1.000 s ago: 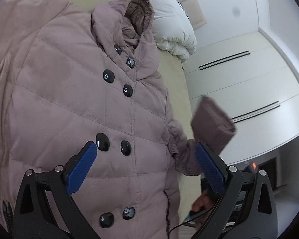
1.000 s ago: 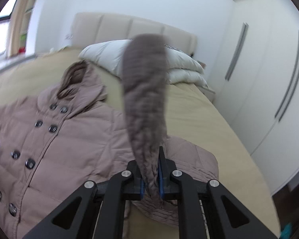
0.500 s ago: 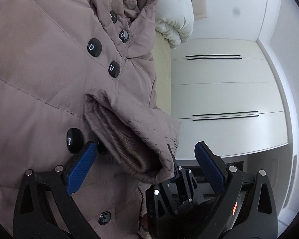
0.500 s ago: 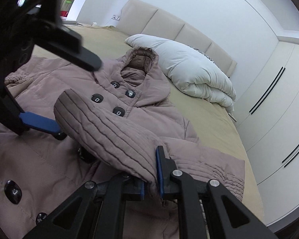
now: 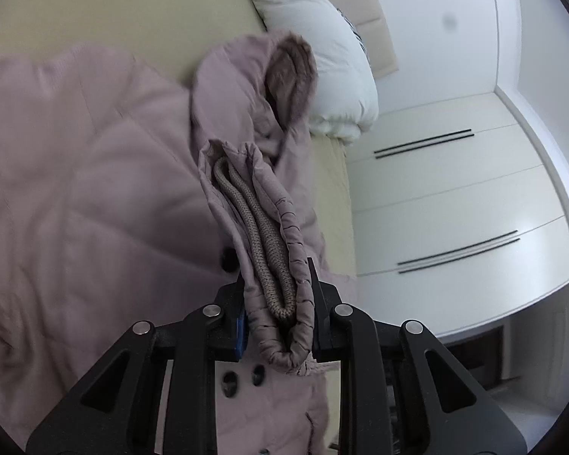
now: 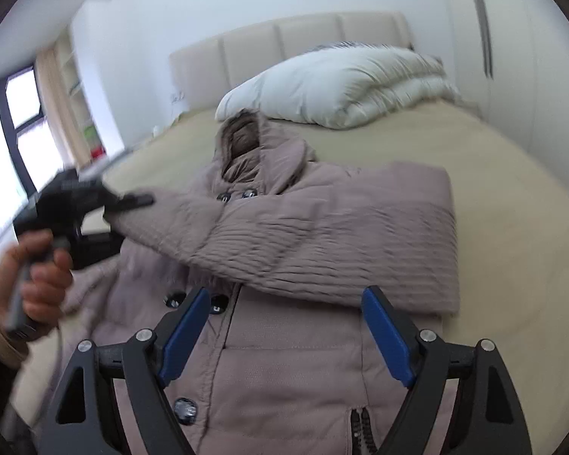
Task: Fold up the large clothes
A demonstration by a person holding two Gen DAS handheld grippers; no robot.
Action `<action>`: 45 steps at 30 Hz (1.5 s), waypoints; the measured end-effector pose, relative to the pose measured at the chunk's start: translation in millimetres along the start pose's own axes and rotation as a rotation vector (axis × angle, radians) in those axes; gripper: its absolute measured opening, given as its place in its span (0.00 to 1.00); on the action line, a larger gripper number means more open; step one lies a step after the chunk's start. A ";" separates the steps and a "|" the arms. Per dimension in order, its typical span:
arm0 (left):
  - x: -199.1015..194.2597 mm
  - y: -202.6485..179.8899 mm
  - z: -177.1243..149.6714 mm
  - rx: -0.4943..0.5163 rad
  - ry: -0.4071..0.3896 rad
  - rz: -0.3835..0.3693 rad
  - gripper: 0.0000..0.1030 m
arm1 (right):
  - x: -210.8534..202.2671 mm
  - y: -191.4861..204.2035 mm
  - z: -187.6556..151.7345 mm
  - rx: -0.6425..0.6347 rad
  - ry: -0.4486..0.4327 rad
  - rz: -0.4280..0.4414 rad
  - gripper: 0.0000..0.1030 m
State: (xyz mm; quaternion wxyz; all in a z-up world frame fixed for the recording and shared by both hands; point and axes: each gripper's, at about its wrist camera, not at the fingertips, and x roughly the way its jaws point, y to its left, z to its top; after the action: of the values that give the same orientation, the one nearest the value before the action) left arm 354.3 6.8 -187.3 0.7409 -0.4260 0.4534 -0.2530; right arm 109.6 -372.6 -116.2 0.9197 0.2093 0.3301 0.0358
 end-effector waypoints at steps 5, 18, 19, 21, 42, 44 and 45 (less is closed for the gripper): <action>-39.2 28.6 18.9 -0.006 -0.098 0.095 0.21 | 26.5 -73.0 -0.3 0.564 0.050 0.304 0.82; -48.8 57.9 23.4 -0.035 -0.123 0.149 0.21 | 127.6 -95.6 49.5 0.756 -0.016 0.336 0.80; -44.8 58.9 21.3 -0.032 -0.107 0.149 0.21 | 126.8 -106.8 52.8 0.782 -0.033 0.326 0.80; -29.8 57.9 19.3 -0.020 -0.080 0.160 0.21 | 128.8 -127.8 55.7 0.829 -0.037 0.325 0.75; -8.6 59.5 0.5 0.103 0.007 0.198 0.25 | 175.5 -97.6 73.0 0.467 0.152 0.149 0.86; -19.8 59.6 -1.3 0.111 0.007 0.200 0.26 | 166.3 -90.6 72.2 0.397 0.107 0.147 0.81; -30.2 59.3 -3.0 0.117 -0.008 0.211 0.26 | 162.3 -84.8 72.6 0.370 0.113 0.145 0.83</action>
State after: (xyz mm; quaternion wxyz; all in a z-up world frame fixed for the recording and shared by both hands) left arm 337.1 58.7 -225.2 0.7889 -0.3328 0.4772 -0.1978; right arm 275.2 -442.9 -196.5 0.8407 0.3956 0.3660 0.0524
